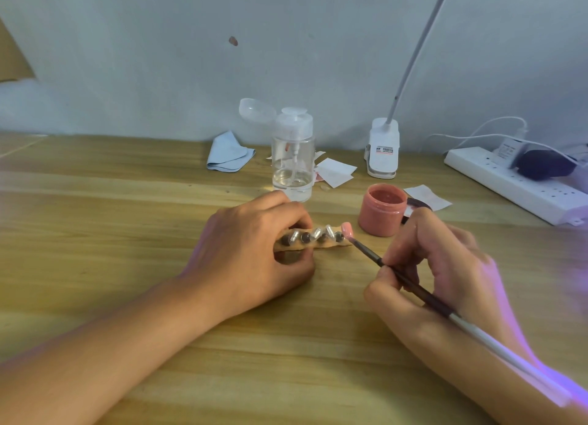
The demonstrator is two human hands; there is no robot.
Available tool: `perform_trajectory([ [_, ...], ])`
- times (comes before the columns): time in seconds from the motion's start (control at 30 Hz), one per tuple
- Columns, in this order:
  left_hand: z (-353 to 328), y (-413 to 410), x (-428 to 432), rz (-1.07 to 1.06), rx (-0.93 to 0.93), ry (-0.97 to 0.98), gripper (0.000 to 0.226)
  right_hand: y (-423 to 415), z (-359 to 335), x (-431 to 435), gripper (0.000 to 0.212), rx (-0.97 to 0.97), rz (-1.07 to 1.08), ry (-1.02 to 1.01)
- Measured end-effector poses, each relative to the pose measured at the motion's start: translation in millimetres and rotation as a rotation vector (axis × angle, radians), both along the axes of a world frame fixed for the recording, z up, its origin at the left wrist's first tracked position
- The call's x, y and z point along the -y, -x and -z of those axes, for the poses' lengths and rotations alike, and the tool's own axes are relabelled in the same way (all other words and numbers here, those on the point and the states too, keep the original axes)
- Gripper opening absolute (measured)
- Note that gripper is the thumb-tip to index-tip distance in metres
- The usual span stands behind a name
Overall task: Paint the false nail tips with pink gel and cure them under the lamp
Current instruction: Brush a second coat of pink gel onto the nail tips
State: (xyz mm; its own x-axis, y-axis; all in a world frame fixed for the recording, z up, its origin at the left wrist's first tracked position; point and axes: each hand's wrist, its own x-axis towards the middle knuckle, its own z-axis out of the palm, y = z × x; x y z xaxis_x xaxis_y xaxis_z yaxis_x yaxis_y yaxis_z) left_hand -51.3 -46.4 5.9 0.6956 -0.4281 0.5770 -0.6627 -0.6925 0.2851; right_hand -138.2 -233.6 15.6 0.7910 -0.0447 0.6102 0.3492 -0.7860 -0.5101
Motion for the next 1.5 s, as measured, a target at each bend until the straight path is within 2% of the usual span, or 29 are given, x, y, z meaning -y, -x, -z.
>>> perform_trajectory([
  [0.53,1.3,-0.3,0.7,0.0,0.01,0.01,0.019,-1.9,0.1,-0.5,0.011,0.067,-0.009,0.0],
  [1.0,2.6,-2.1,0.3,0.003,0.028,0.004,0.02,-1.3,-0.4,-0.3,0.015,0.047,-0.016,0.027],
  [1.37,2.9,-2.1,0.7,-0.006,0.019,0.001,0.019,1.4,-0.7,0.8,0.016,0.029,0.007,-0.061],
  [1.5,2.9,-2.9,0.6,0.0,0.016,-0.003,0.022,-1.1,0.4,0.0,0.016,0.02,0.004,-0.03],
])
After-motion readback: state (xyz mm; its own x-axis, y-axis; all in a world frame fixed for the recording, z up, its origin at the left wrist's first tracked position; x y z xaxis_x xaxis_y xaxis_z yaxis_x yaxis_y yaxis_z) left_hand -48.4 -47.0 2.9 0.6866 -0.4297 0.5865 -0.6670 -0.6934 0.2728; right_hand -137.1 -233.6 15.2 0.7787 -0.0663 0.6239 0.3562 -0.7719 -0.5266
